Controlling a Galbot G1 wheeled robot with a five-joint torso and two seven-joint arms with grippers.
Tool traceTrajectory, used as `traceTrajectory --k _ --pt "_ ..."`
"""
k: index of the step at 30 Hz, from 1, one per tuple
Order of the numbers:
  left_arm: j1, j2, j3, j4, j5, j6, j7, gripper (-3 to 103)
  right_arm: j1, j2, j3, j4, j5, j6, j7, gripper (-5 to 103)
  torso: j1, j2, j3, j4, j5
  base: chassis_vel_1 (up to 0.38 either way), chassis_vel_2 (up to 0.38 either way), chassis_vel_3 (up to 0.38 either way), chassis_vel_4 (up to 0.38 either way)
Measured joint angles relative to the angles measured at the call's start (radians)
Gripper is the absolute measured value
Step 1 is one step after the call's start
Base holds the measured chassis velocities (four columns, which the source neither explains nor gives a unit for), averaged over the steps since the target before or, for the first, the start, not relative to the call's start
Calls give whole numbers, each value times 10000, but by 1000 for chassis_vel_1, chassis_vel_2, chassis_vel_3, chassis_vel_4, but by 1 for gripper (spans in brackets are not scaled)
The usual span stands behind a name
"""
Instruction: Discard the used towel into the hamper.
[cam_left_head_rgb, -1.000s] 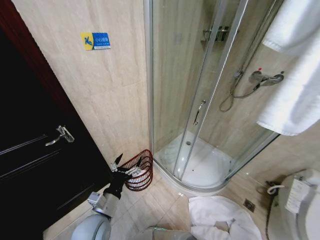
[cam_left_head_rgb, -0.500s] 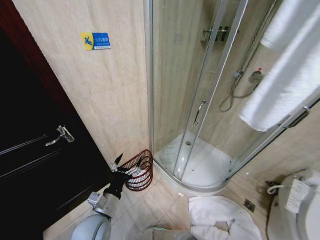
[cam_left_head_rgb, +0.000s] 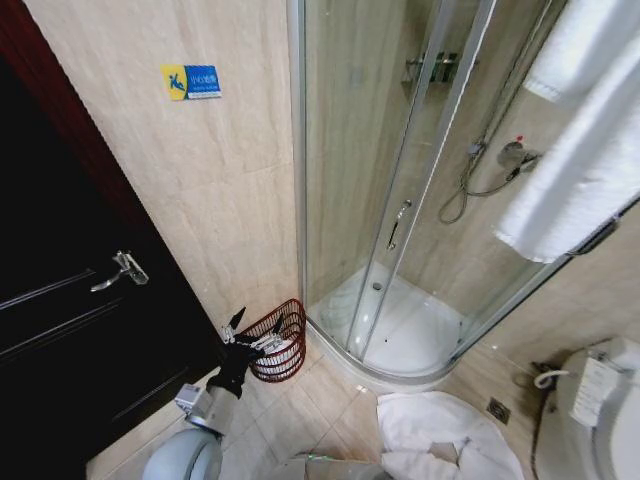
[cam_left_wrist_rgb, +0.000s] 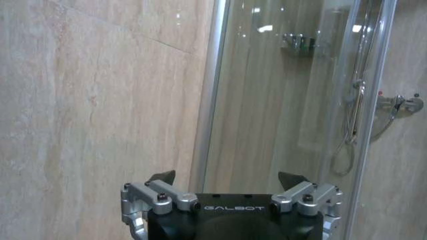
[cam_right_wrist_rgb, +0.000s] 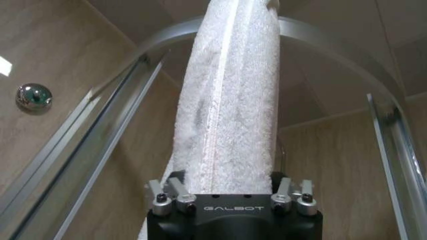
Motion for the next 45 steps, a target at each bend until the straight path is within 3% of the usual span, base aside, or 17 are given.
traceTrajectory --k 6,9,11,15,16,18,20,34,41,45 --pt "0 0 0 0 0 0 0 100 103 226 0 -5 74 -15 -108 51 0 0 0 0 -2 0 0 0 0" --pt "0 0 0 0 0 0 0 100 119 245 0 -99 69 -14 -147 46 0 0 0 0 -2 0 0 0 0" --pt "0 0 0 0 0 0 0 100 162 288 0 -184 69 -9 -206 35 0 0 0 0 -1 0 0 0 0" --pt "0 0 0 0 0 0 0 100 188 345 11 -162 92 -9 -198 24 0 0 0 0 -2 0 0 0 0" --pt "0 1 0 0 0 0 0 100 187 388 24 -129 100 -8 -198 14 0 0 0 0 -2 0 0 0 0" --pt "0 0 0 0 0 0 0 100 183 419 36 -93 106 -8 -197 14 0 0 0 0 -2 0 0 0 0" --pt "0 0 0 0 0 0 0 100 181 474 53 -35 122 -8 -199 7 0 0 0 0 -2 0 0 0 0" --pt "0 0 0 0 0 0 0 100 102 1178 493 713 -213 365 -354 6 0 0 0 1 0 0 0 0 0" --pt "0 0 0 0 0 0 0 100 -707 2014 1213 1446 -1018 722 -472 6 1 0 0 2 -4 0 0 0 0" --pt "0 0 0 0 0 0 0 100 -2366 2915 2185 2260 -1365 878 -561 6 1 1 0 1 1 0 0 0 0"
